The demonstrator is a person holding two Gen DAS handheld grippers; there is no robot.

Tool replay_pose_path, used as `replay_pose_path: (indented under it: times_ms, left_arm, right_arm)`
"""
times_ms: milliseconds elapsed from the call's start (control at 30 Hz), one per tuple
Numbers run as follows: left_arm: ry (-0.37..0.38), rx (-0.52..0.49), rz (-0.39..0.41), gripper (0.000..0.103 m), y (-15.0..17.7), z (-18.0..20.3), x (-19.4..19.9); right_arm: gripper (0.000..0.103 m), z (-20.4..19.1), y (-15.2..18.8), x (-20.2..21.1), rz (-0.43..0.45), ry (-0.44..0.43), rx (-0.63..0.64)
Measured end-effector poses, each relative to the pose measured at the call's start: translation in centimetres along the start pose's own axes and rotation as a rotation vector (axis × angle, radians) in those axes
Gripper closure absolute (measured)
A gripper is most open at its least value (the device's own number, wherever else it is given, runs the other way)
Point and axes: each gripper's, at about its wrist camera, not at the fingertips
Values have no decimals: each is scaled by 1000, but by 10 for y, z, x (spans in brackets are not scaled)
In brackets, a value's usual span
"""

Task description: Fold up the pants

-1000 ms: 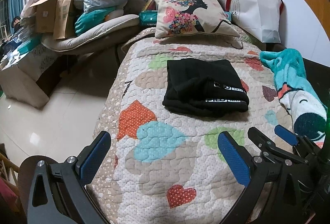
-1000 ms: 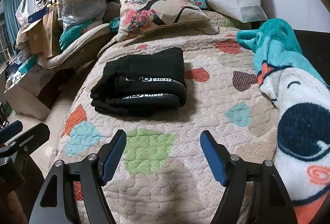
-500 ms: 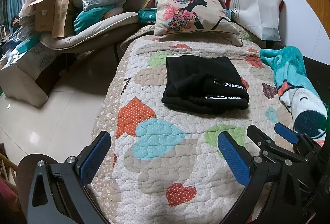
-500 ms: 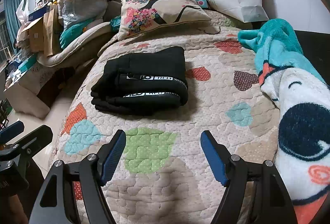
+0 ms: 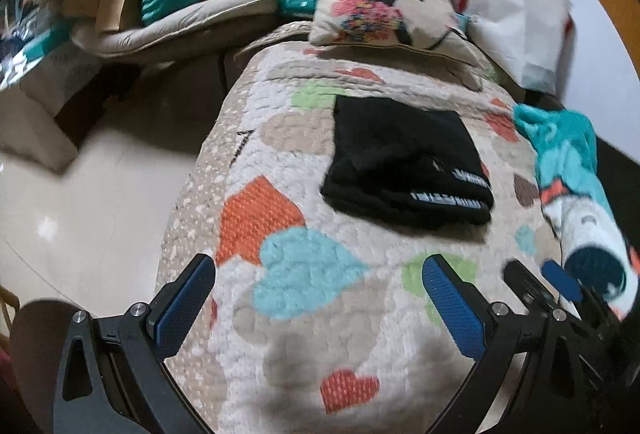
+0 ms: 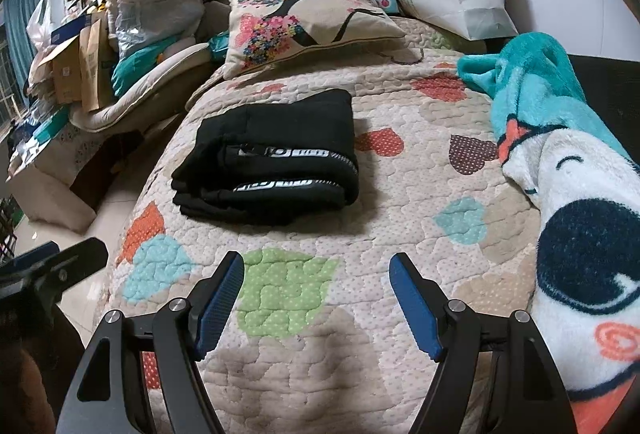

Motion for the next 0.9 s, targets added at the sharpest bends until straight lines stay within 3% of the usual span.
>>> replay_pose_path:
  times_ms: [167, 433, 600, 733, 900]
  left_arm:
    - [-9, -19, 16, 0, -32, 2, -20]
    - [51, 11, -80, 0, -62, 8, -71]
    - [45, -8, -65, 0, -74, 9, -86]
    - [125, 25, -91, 0, -85, 1, -97]
    - [242, 73, -159, 0, -100, -6, -132]
  right_arm:
    - [22, 6, -24, 2, 12, -8, 0]
    - [21, 7, -60, -15, -18, 2, 38]
    - [21, 8, -81, -38, -83, -10, 25]
    - [21, 16, -104, -65, -125, -28, -22]
    - [21, 28, -133, -112, -159, -35, 16]
Point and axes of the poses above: each gripper's, at about its wrist camera, not at the fingertips, and x roughly against the way its jaws point, z to its right, y to its underside, and after that the axes turned 3 degrees about x, right-handed
